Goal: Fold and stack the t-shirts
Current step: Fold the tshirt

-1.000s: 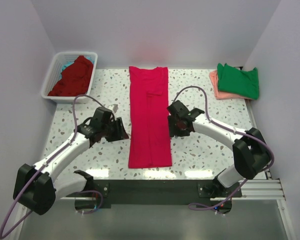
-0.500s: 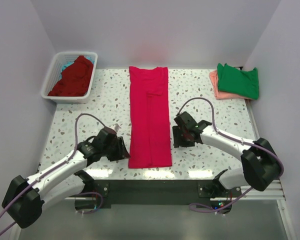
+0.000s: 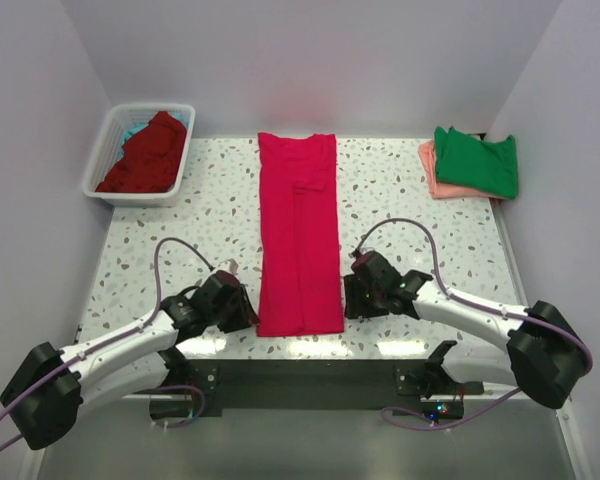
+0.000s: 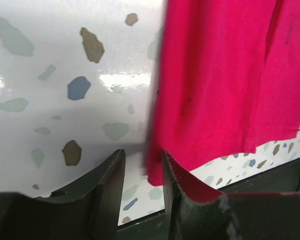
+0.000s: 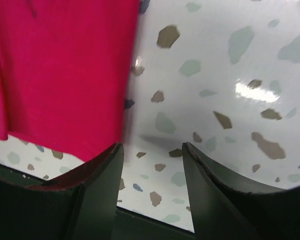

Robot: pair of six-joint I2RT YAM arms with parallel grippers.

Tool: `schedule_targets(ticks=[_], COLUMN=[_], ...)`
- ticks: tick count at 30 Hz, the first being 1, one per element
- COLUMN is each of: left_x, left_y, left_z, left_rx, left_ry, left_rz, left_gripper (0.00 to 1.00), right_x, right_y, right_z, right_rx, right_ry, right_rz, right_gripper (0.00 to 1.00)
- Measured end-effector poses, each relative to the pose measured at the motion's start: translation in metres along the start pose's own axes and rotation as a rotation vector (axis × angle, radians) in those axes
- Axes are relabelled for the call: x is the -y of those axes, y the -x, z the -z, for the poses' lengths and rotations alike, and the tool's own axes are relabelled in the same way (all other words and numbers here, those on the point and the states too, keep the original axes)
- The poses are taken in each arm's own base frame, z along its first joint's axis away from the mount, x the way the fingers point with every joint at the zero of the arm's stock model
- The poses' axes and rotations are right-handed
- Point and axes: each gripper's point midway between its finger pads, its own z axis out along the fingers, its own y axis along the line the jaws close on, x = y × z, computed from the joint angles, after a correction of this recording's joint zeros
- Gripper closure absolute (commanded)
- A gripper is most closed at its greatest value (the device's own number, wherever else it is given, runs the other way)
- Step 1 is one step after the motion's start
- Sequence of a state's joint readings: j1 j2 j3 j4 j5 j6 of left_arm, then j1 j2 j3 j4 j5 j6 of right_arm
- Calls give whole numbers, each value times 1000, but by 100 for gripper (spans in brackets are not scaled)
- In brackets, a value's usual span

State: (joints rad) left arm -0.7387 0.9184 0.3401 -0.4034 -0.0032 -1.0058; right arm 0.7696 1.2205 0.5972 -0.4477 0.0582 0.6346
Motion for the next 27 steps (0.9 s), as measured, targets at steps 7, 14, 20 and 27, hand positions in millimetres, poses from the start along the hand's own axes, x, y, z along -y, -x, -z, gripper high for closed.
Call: schedule_targets(ticks=[7,14,20,27], left_x=[13,21,30,31], left_y=[-2,1,3,0], left_z=[-6,-12,-20,-22], left_rx=[56,75,77,81], left_ry=[-120,-161,-181,-160], left_rz=[45,75,74,76], left_gripper=[59,59,67,76], right_x=[-21,-29,-33,-46], right_y=[-30,-31,-31,-32], right_z=[5,4,-2,-5], right_rx=[2,25,30,37], right_ry=[84,120,130,165], right_rz=[20,-10,-21,-18], right_gripper=[43,44,46,50])
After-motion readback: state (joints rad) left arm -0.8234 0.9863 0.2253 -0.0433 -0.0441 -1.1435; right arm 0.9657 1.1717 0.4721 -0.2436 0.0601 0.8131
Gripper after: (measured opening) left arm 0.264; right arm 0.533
